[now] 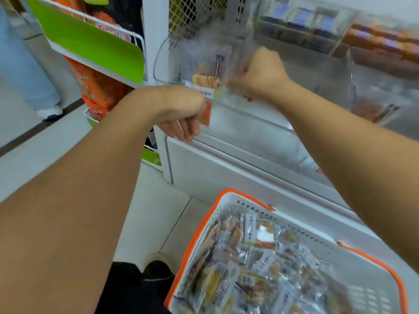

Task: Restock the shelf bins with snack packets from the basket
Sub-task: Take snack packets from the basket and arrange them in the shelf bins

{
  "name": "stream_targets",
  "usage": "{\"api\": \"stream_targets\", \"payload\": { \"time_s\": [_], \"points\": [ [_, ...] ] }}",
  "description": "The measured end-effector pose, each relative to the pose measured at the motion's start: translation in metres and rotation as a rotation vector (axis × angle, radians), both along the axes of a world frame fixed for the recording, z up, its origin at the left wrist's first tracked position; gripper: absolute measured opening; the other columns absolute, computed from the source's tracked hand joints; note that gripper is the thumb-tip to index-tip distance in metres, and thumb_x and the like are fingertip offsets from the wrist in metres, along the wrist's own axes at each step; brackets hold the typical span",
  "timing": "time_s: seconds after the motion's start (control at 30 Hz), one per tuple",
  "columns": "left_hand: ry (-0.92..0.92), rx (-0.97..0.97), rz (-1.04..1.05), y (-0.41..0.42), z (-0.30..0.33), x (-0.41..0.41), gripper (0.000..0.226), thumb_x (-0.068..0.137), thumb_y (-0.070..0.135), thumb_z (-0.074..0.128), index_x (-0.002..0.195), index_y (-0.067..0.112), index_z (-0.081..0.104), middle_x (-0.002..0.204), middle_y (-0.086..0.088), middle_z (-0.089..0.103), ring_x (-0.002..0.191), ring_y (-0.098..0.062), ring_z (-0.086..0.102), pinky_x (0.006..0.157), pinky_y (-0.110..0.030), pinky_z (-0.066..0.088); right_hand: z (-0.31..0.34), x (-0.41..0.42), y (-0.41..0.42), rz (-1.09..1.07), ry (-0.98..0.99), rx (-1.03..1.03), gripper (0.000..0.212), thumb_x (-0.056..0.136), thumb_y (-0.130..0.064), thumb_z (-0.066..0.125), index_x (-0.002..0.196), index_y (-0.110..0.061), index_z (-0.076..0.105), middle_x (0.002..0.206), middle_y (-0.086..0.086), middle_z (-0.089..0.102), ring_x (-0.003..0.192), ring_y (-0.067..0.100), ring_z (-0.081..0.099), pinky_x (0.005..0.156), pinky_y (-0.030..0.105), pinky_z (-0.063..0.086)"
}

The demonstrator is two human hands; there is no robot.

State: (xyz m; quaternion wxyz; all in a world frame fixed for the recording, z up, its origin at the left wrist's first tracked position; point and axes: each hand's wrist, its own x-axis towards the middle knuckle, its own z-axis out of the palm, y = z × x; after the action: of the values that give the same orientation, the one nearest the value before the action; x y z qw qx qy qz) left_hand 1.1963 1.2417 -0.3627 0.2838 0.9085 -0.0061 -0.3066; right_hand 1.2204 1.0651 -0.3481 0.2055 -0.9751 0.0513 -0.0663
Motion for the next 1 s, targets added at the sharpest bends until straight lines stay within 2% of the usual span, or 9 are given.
{"api": "stream_targets", "payload": {
  "time_s": [0.07,0.13,0.27,0.37,0.47,0.67,0.77,0.87,1.0],
  "points": [
    [0.075,0.111,-0.172,-0.016,-0.020,-0.011,0.033,0.094,0.022,0.044,0.084,0.008,0.072,0.084,-0.009,0.076,0.083,-0.023,0.071,0.074,-0.031,0.054,-0.003,-0.053,-0.006,0.061,-0.347,-0.143,0.031,0.086,-0.037,0.063,0.068,-0.013,0.057,0.068,0.006,0.059,0.065,0.027,0.057,0.061,0.034,0.048],
    [0.137,0.216,-0.344,-0.034,-0.044,-0.026,0.029,0.098,0.025,0.045,0.095,0.013,0.071,0.091,-0.005,0.075,0.088,-0.020,0.072,0.080,-0.035,0.058,-0.037,-0.119,-0.013,0.156,-0.456,-0.028,0.035,0.088,-0.039,0.058,0.064,-0.014,0.054,0.058,0.000,0.054,0.058,0.024,0.050,0.057,0.035,0.040],
    [0.184,0.374,-0.595,-0.063,-0.081,-0.059,0.017,0.094,0.029,0.055,0.099,0.018,0.067,0.095,0.001,0.072,0.089,-0.015,0.071,0.078,-0.034,0.059,-0.156,-0.216,-0.034,0.336,0.307,0.106,0.007,0.087,-0.022,0.068,0.082,-0.018,0.071,0.074,-0.003,0.067,0.070,0.015,0.060,0.072,0.038,0.052],
    [0.206,0.484,-0.758,-0.079,-0.095,-0.085,0.016,0.094,0.027,0.052,0.099,0.017,0.064,0.100,0.003,0.067,0.093,-0.014,0.068,0.084,-0.037,0.058,-0.230,-0.255,-0.047,0.371,0.700,0.193,0.042,0.080,0.003,0.069,0.115,-0.020,0.070,0.113,0.004,0.067,0.098,0.019,0.064,0.086,0.040,0.054],
    [0.231,0.495,-0.834,-0.090,-0.098,-0.100,0.027,0.097,0.026,0.051,0.120,0.018,0.061,0.107,0.005,0.064,0.098,-0.012,0.065,0.090,-0.038,0.056,-0.274,-0.276,-0.041,0.491,0.728,0.084,0.064,0.074,0.014,0.070,0.123,-0.028,0.066,0.130,0.003,0.058,0.107,0.023,0.062,0.089,0.042,0.055],
    [0.194,0.438,-0.856,-0.100,-0.080,-0.098,0.031,0.095,0.028,0.058,0.125,0.022,0.059,0.108,0.006,0.064,0.103,-0.013,0.064,0.094,-0.040,0.055,-0.230,-0.262,-0.061,0.496,0.439,0.168,0.015,0.085,-0.004,0.075,0.096,-0.011,0.080,0.101,0.005,0.074,0.093,0.019,0.067,0.089,0.036,0.052],
    [0.276,0.307,-0.833,-0.106,-0.069,-0.101,0.054,0.082,0.049,0.072,0.127,0.025,0.056,0.118,0.007,0.061,0.111,-0.015,0.061,0.094,-0.039,0.054,-0.164,-0.257,-0.107,0.450,0.329,0.302,0.005,0.082,-0.013,0.079,0.087,-0.011,0.080,0.089,0.003,0.071,0.081,0.016,0.066,0.076,0.029,0.053],
    [0.445,-0.045,-0.809,-0.124,-0.050,-0.118,0.076,0.062,0.065,0.080,0.127,0.032,0.059,0.125,0.011,0.064,0.118,-0.015,0.060,0.094,-0.037,0.055,-0.087,-0.274,-0.163,0.237,0.284,0.466,0.028,0.084,-0.034,0.070,0.080,-0.006,0.073,0.082,0.007,0.063,0.075,0.014,0.060,0.067,0.022,0.047],
    [0.369,-0.616,-0.666,-0.189,-0.024,-0.167,0.026,0.091,0.013,0.065,0.117,0.018,0.064,0.094,0.004,0.074,0.084,-0.019,0.073,0.062,-0.029,0.060,-0.013,-0.309,-0.232,-0.067,0.162,0.695,0.037,0.097,-0.030,0.060,0.077,0.001,0.056,0.062,0.010,0.040,0.052,0.016,0.033,0.047,0.023,0.026]
  ]
}}
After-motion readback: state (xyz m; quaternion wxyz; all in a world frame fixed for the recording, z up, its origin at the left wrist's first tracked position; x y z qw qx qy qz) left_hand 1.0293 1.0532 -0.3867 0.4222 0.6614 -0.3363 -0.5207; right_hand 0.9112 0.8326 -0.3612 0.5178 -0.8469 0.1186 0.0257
